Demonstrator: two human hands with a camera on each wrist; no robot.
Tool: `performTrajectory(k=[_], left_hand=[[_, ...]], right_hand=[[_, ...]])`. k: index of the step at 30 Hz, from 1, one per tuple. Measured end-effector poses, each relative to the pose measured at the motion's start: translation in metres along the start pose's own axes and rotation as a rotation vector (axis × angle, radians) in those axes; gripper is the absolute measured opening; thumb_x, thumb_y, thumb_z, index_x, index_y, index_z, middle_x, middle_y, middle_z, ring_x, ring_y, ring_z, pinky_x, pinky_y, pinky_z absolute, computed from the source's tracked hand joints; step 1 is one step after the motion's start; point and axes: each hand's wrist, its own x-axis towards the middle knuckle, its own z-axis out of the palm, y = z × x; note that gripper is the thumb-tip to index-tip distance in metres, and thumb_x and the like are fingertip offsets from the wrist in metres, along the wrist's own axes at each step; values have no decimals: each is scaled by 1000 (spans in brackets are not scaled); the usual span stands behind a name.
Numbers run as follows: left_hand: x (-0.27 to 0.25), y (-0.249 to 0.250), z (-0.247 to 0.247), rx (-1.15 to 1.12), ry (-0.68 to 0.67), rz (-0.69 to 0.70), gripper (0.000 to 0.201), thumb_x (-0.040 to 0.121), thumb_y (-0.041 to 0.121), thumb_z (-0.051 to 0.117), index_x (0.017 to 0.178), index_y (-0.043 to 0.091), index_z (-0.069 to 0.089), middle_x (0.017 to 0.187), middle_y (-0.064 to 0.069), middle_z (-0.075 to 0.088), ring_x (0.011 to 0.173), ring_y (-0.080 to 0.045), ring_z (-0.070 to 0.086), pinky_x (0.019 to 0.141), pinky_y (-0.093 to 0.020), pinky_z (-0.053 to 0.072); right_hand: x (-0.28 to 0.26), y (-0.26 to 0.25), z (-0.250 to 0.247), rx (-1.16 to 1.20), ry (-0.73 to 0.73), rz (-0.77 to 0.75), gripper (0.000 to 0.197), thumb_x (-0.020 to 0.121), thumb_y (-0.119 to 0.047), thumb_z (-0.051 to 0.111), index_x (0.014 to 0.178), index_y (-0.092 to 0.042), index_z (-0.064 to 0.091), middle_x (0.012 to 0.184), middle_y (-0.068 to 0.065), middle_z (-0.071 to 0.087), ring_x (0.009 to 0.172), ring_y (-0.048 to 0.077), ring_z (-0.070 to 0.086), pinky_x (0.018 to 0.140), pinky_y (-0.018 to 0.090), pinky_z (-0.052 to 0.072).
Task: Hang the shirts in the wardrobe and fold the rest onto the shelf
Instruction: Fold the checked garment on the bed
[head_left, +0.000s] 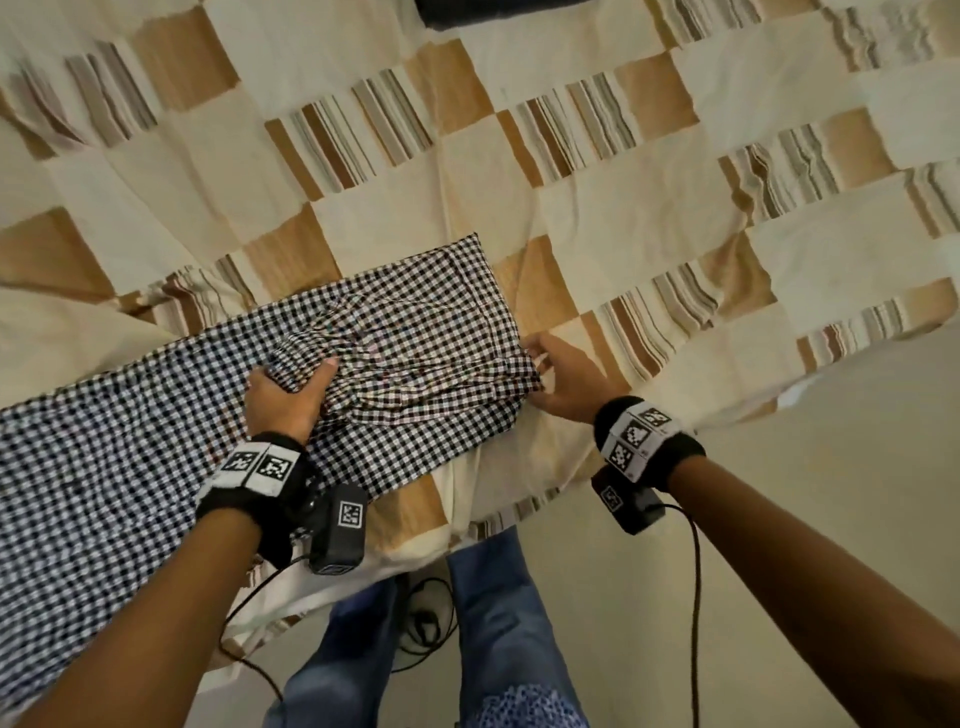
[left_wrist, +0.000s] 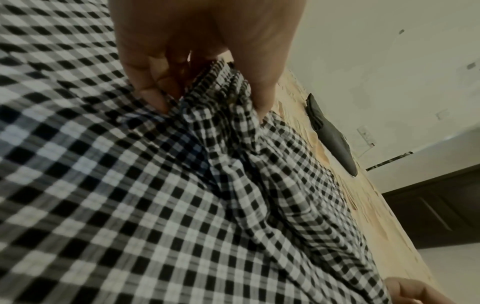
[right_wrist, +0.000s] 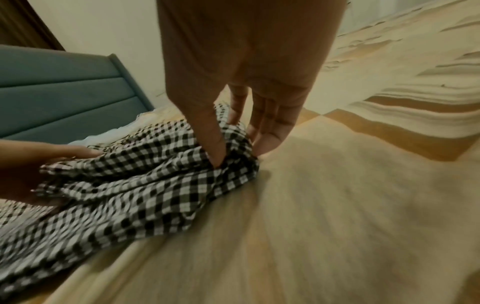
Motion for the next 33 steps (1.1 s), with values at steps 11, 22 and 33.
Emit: performTrajectory(k=[11,22,33], left_hand=[[-10,-15,1,-11,105,143,57,91,31,58,137,2,38,136,-20,45,123,-37,44,105,-46,36],[-20,-3,4,-51,68,106,55,94,30,53,137,2,36,137,-18,47,124,-36,45,104,-42,35],[-13,-8,3,-72,34,103,57,93,35,52,139,4,36,137,-16,48,123,-34,46,107,-41,35]], right_hand=[[18,5,-33,-15,-201,-48,21,76,-4,73,94,-4,64,86,-2,58,67,5,49,70,20,40],[-8,0,-1,-179,114,-70,20,87,-10,54,81,-15,36,67,-6,39,61,16,36,54,19,30],[-13,4,8,-131,71,-41,32,85,-16,63,114,-11,49,109,3,58,91,15,52,76,22,41]])
